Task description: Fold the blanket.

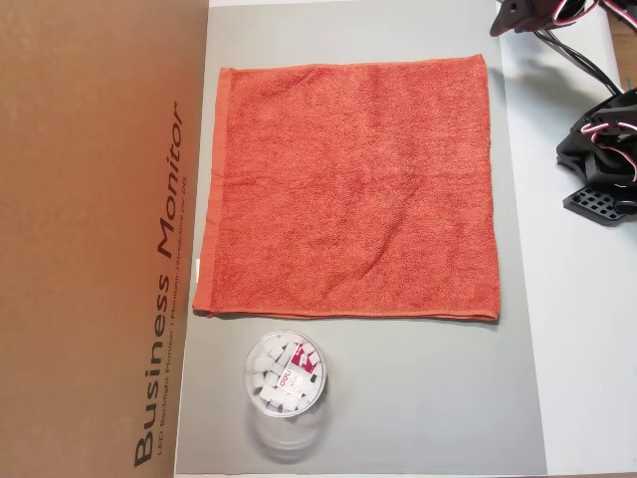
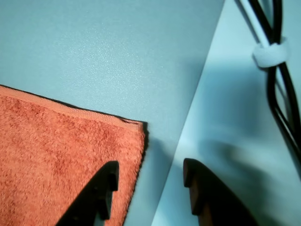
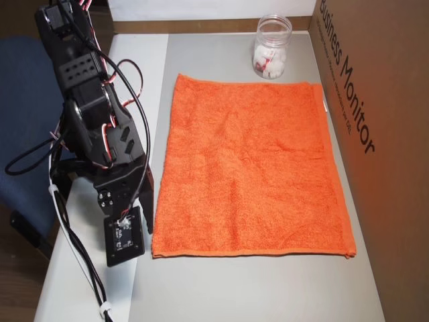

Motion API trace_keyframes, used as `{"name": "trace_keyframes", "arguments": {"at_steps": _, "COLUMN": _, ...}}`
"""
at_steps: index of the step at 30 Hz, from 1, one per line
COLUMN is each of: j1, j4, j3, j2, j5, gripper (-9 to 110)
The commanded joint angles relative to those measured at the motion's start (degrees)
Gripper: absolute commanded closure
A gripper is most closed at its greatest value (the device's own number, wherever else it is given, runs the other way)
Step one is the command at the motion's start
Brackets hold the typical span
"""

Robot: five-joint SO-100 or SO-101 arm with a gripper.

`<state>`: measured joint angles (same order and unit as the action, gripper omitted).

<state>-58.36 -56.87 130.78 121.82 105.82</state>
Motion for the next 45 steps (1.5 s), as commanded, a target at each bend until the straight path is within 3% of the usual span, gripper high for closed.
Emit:
{"name": "trace_keyframes", "arguments": {"at_steps": 1, "j1": 0.4, "j4": 4.8, "j3": 2.4, "j2": -0.3, "j5": -0.6, "gripper": 88}}
{"name": "trace_keyframes", "arguments": {"at_steps": 12, "j1": 2.2, "j4": 17.1, "j3": 8.5, "j2": -7.6, "j5": -6.4, "gripper": 85}}
{"name": "trace_keyframes", "arguments": {"at_steps": 30, "j1": 10.5, "j4": 17.6, "j3": 11.7, "j2": -9.1, "j5": -6.3, "gripper": 83}}
{"name": "trace_keyframes", "arguments": {"at_steps": 39, "j1": 9.1, "j4": 28.4, "j3": 18.1, "j2": -9.2, "j5": -10.4, "gripper": 82}}
{"name": "trace_keyframes", "arguments": {"at_steps": 45, "j1": 6.7, "j4": 28.8, "j3": 17.6, "j2": -11.7, "j5": -11.2, "gripper": 82}}
